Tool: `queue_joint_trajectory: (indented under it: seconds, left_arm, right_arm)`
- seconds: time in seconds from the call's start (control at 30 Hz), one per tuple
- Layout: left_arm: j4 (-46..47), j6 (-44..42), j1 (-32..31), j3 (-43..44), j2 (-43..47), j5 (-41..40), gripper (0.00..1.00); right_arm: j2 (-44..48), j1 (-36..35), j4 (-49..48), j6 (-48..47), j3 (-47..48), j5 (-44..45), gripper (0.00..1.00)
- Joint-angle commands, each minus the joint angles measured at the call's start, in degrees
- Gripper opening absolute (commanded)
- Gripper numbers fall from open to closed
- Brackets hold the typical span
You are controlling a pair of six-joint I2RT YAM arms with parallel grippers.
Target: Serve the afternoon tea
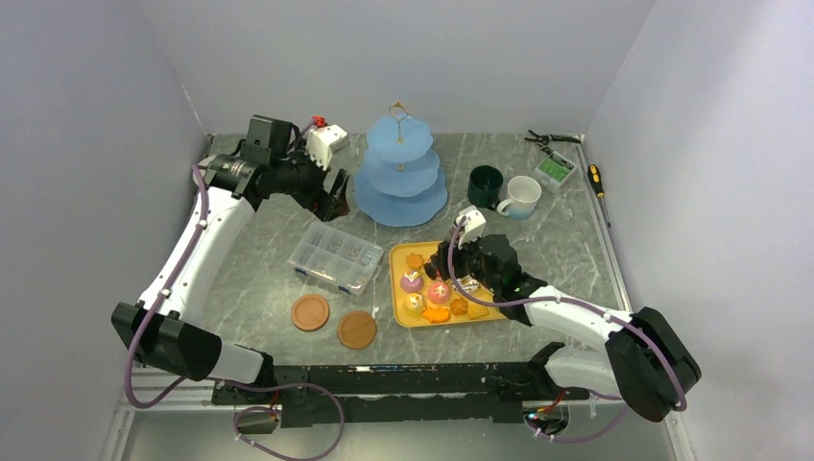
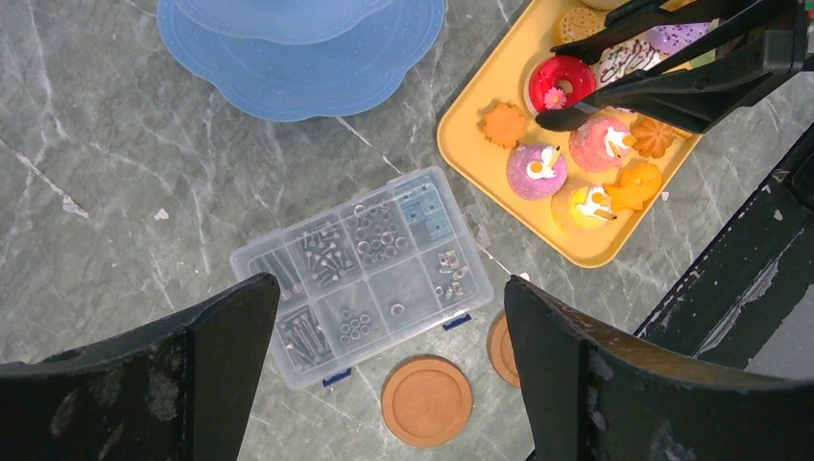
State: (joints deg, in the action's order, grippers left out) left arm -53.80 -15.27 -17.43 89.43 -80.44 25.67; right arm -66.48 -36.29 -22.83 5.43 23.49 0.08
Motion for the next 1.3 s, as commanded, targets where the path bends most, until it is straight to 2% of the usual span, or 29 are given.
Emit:
queue_joint_trajectory:
  seconds: [0.0, 0.13, 0.27, 0.53, 0.73, 1.27]
  left_arm:
    - [2.05, 0.85, 0.12, 0.96, 1.13, 1.68, 0.93]
    - [2.35, 1.07, 0.12, 0.91, 0.99, 1.93, 0.93]
    - [2.71, 1.18, 0.12, 0.43, 0.82, 1.88, 0.93]
    - [2.96, 0.5, 0.11, 0.04, 0.82, 2.15, 0.93]
    - [3.12, -0.92, 0.07, -0.72, 1.55, 1.89, 0.93]
    - [3.04, -1.14, 0.12, 0.07, 1.69, 2.85, 0.93]
  right_arm:
    - [1.3, -0.28, -4.12, -0.1, 0.57, 2.0, 0.62]
    - [2.45, -0.31, -5.01, -0.79, 2.65, 4.01, 0.53]
    - [1.0, 0.01, -7.57, -2.0, 6.37, 6.53, 0.49]
    - [-10.27, 5.49, -18.3, -1.55, 13.88, 4.04, 0.48]
    - [-19.54, 7.99, -21.15, -2.2, 19.93, 1.07, 0.47]
    - [-32.46, 9.92, -29.97, -1.9, 25.22, 0.44, 0.48]
